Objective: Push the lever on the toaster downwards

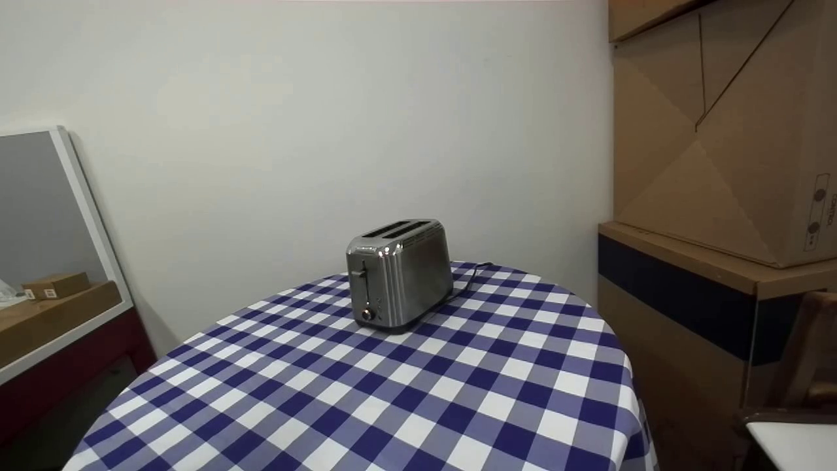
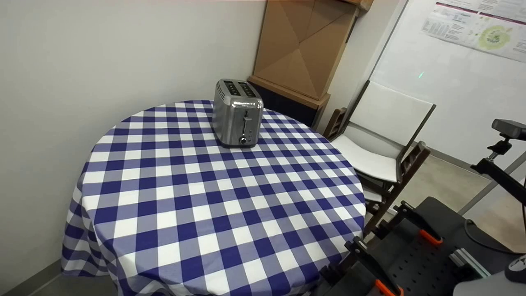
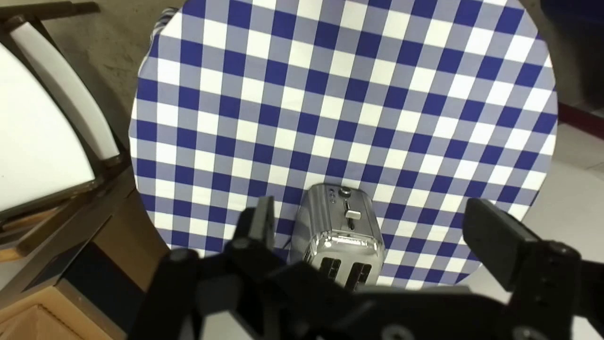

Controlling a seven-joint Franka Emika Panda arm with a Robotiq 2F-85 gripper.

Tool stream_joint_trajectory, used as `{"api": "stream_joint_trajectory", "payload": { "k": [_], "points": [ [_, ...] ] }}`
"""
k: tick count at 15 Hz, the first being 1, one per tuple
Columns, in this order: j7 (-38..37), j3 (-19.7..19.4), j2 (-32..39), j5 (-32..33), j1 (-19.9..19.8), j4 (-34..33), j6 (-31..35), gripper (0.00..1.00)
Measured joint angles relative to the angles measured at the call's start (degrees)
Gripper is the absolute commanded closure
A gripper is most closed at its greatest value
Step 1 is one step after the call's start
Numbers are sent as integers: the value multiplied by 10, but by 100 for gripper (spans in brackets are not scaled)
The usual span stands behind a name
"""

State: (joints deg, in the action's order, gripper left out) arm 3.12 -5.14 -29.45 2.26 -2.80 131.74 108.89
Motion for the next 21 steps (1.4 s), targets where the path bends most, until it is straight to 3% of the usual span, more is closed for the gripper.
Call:
{"api": "stream_joint_trajectory", "payload": {
  "k": [5, 6, 8, 16, 17, 21],
  "points": [
    [0, 1, 94, -5, 0, 0, 137, 0],
    [0, 3, 115, -5, 0, -1, 167, 24],
    [-2, 9, 156, -5, 0, -7, 223, 33],
    [-9, 34, 302, -1, 4, -51, 378, 94],
    [-9, 36, 319, -1, 5, -56, 397, 99],
    [-8, 44, 385, -1, 10, -72, 468, 100]
  ]
}}
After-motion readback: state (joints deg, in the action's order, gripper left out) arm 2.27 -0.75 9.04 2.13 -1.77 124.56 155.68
